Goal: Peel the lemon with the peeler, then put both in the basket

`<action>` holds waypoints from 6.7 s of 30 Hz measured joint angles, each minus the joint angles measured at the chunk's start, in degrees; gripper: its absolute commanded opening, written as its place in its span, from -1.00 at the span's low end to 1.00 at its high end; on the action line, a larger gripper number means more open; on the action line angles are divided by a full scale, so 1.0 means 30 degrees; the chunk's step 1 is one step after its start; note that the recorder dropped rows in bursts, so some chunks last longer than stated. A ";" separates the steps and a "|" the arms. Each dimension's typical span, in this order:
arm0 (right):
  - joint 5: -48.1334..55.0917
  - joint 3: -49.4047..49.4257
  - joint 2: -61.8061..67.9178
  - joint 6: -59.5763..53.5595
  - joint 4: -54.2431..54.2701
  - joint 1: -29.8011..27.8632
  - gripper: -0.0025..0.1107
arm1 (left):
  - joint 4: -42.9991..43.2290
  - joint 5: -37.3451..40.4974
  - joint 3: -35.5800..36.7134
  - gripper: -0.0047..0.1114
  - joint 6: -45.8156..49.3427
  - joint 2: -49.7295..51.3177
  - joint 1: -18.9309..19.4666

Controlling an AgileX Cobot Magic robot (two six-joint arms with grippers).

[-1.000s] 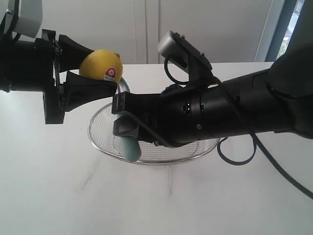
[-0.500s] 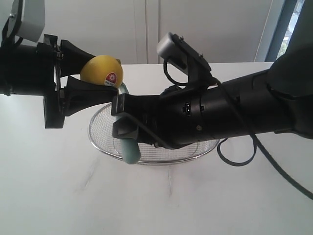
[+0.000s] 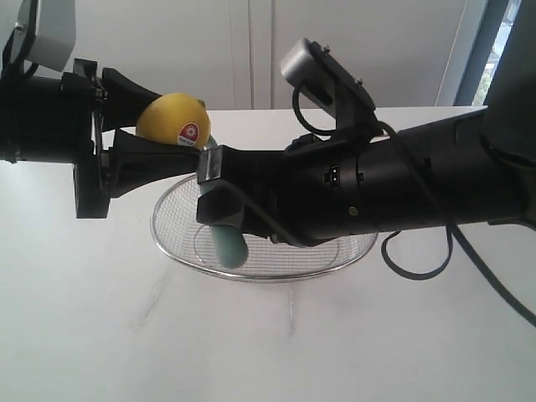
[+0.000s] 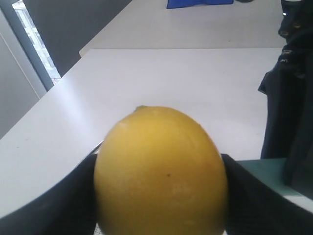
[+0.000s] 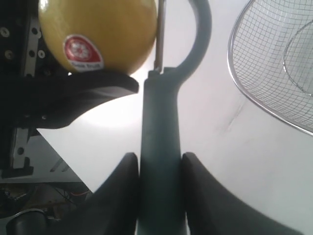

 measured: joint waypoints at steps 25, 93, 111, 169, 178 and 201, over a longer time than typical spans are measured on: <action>-0.0974 0.0034 -0.0125 0.0330 -0.0864 0.0000 -0.96 | 0.0001 -0.0690 0.0000 -0.92 -0.0077 0.0000 0.0000; -0.1395 0.0029 0.1459 -0.0579 0.1528 0.0224 -0.96 | 0.0034 -0.1094 0.0000 -0.92 -0.0200 0.0000 0.0000; -0.2301 0.0029 -0.0201 -0.0625 0.1528 0.0224 -0.96 | 0.0070 -0.1168 0.0000 -0.92 -0.0200 0.0000 0.0000; 0.5756 0.1000 0.3570 -1.0061 0.9285 -0.4484 -0.96 | 0.0104 -0.1141 0.0000 -0.92 -0.0278 0.0000 0.0000; 0.6757 0.1000 0.3570 -1.0764 1.0381 -0.4484 -0.96 | 0.0104 -0.1141 0.0000 -0.92 -0.0278 0.0000 0.0000; 0.5687 0.1000 0.0964 -1.1148 0.9796 -0.4484 -0.96 | 0.0104 -0.1141 0.0000 -0.92 -0.0278 0.0000 0.0000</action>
